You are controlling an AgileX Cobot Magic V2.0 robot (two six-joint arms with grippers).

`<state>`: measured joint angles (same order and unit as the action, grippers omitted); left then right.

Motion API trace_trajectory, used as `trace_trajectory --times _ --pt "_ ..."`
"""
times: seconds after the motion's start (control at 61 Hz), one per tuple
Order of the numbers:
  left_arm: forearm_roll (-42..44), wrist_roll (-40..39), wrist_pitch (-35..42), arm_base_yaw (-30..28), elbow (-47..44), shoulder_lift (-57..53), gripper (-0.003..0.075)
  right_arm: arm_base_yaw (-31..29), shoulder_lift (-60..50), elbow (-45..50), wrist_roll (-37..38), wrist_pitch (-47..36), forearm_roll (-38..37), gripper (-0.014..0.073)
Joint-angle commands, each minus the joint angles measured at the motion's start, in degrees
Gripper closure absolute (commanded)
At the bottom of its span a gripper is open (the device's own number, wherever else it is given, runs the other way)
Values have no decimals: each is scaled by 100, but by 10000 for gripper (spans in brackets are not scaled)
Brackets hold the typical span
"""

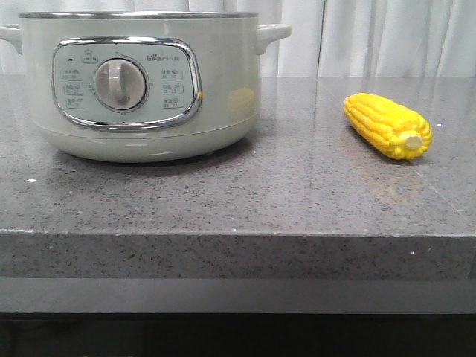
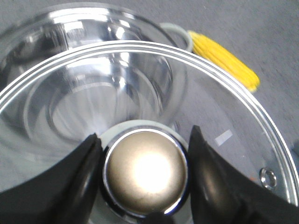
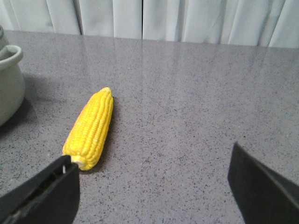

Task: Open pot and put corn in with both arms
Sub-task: 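Lift the glass lid off the pot with the left gripper, then lower the right gripper onto the yellow corn cob and close it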

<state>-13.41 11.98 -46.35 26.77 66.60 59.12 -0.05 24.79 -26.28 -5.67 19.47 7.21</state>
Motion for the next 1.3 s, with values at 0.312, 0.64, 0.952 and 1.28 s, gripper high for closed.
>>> trace_trajectory --times 0.312,0.64,0.952,1.28 --pt "-204 -46 672 74 -1760 -2585 533 21 1206 -376 -45 -830 -15 -60" --pt "-230 -56 475 74 -2092 -3312 533 771 3484 -1626 -40 -718 139 -60" --pt "-263 -56 475 74 -2092 -3312 533 974 5646 -3095 -40 -403 1200 -60" --pt "-263 -56 475 74 -2092 -3312 533 1064 6575 -3822 -40 37 1320 -38"
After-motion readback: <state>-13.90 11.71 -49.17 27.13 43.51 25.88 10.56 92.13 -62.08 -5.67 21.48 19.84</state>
